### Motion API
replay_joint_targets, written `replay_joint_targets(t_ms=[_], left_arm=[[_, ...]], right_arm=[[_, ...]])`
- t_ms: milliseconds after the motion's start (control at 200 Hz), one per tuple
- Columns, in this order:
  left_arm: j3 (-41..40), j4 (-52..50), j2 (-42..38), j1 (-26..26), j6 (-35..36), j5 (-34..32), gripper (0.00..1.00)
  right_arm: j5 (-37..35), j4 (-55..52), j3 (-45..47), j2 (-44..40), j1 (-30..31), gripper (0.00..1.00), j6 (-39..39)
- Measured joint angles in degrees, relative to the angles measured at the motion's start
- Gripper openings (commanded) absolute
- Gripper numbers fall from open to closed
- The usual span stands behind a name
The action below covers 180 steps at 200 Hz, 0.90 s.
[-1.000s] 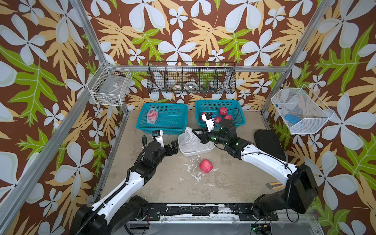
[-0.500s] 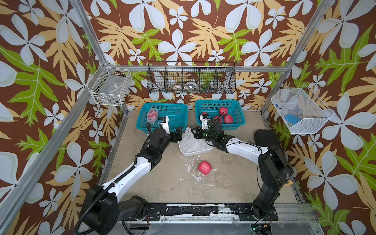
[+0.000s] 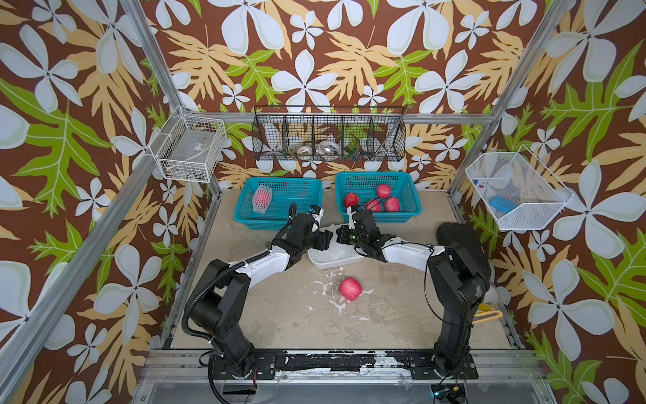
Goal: Remove foam nets from apples
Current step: Place the foam net into the storage box.
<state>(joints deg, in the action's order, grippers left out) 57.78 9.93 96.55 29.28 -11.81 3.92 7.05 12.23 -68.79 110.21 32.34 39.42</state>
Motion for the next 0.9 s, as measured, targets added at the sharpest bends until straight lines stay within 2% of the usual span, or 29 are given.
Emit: replay_joint_targets(t_ms=[275, 320, 380, 415, 470, 585, 771, 901], left_arm=[[4.2, -1.0, 8.0, 0.3, 1.9, 1.0, 0.69], [4.5, -1.6, 9.0, 0.4, 2.1, 1.0, 0.69], [4.9, -2.0, 10.1, 0.5, 2.9, 0.8, 0.69], [5.0, -2.1, 10.5, 0.6, 3.2, 0.6, 0.69], [5.1, -2.1, 11.0, 0.6, 3.6, 0.3, 0.7], [4.9, -2.2, 11.6, 0.7, 4.0, -0.5, 0.7], [5.0, -2.4, 12.8, 0.7, 4.0, -0.8, 0.7], [5.7, -2.4, 13.8, 0.7, 4.1, -0.7, 0.7]], right_arm=[[0.0, -1.9, -1.2, 1.9, -0.4, 0.02, 0.2], [0.1, -1.9, -1.2, 1.6, -0.4, 0.12, 0.2], [0.8, -2.0, -1.2, 0.8, -0.4, 0.34, -0.1], [1.4, -2.1, -1.3, 0.0, -0.4, 0.43, -0.6], [2.3, -2.9, -1.8, -1.6, -0.4, 0.53, -1.2], [3.5, -5.6, -3.4, -5.7, -0.4, 0.67, -3.0], [3.5, -12.3, -5.4, -12.7, -0.4, 0.69, -7.2], [4.8, -14.2, -0.6, -20.4, -0.5, 0.69, -10.1]])
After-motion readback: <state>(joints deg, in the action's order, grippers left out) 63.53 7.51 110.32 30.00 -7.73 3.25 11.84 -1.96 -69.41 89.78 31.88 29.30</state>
